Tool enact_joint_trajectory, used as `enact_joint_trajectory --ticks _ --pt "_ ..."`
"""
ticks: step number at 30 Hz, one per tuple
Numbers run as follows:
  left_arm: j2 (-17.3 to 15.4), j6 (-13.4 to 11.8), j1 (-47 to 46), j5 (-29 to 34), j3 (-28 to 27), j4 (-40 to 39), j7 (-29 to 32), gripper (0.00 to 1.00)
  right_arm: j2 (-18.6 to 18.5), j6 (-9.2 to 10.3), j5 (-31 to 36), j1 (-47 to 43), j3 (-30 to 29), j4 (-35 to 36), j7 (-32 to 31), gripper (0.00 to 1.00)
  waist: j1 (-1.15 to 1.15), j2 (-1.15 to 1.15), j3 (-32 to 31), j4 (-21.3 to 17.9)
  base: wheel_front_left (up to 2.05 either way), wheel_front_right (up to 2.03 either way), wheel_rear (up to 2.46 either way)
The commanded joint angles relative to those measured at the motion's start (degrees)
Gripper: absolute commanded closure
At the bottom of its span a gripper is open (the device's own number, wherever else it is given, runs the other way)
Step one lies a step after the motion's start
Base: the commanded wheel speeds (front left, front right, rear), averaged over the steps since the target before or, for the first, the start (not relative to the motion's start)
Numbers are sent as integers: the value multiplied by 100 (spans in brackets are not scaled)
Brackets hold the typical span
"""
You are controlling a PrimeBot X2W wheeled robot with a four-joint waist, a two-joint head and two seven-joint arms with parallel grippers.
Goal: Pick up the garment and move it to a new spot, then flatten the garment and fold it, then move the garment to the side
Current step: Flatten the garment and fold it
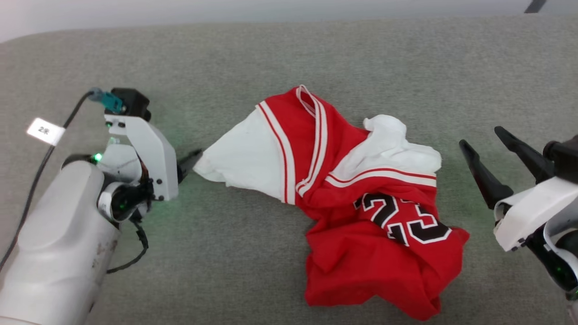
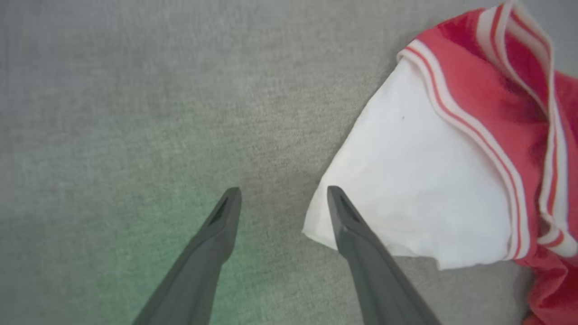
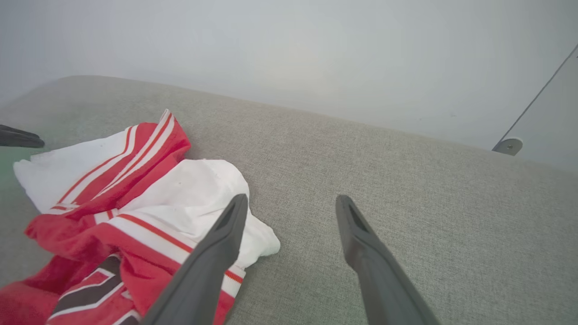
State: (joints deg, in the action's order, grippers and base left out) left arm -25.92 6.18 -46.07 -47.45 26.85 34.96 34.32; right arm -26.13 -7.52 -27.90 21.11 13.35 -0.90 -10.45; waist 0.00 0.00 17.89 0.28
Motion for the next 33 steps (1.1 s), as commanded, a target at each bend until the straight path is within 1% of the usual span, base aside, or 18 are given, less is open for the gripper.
enact_joint_trajectory --ticks 1,6,10,14,19,23,26,27,29,33 --pt "-7 40 38 38 -6 -89 -137 0 -33 6 -53 99 28 -6 -97 0 0 0 -5 107 0 0 0" --pt "-100 63 175 264 -100 -533 -1050 0 -196 6 -268 268 182 -129 -829 0 0 0 17 310 0 0 0" --pt "-180 -24 455 477 -249 -962 -1955 0 -333 6 -473 433 320 -280 -1462 0 0 0 44 462 0 0 0" --pt "-209 -163 915 601 -452 -1429 -2850 0 -449 6 -662 641 354 -464 -2022 0 0 0 75 617 0 0 0" --pt "-183 -328 1546 718 -614 -1940 -3704 0 -580 6 -836 811 436 -714 -2703 0 0 0 95 803 0 0 0" --pt "-136 -467 1979 780 -745 -2282 -4306 0 -622 6 -883 948 465 -965 -3088 0 0 0 118 932 0 0 0" --pt "-61 -571 2256 889 -814 -2486 -4674 0 -642 6 -887 1063 527 -1152 -3196 0 0 0 125 996 0 0 0" --pt "-43 -589 2342 947 -848 -2545 -4760 0 -633 6 -913 1085 530 -1235 -3238 54 0 0 126 1016 0 0 0" --pt "36 -641 2520 999 -934 -2639 -4870 0 -658 6 -912 1114 599 -1328 -3264 100 0 0 121 1051 0 0 0" --pt "182 -713 2795 1147 -1136 -2794 -4938 0 -697 6 -998 1194 612 -1393 -3205 100 0 0 88 1081 0 0 0"
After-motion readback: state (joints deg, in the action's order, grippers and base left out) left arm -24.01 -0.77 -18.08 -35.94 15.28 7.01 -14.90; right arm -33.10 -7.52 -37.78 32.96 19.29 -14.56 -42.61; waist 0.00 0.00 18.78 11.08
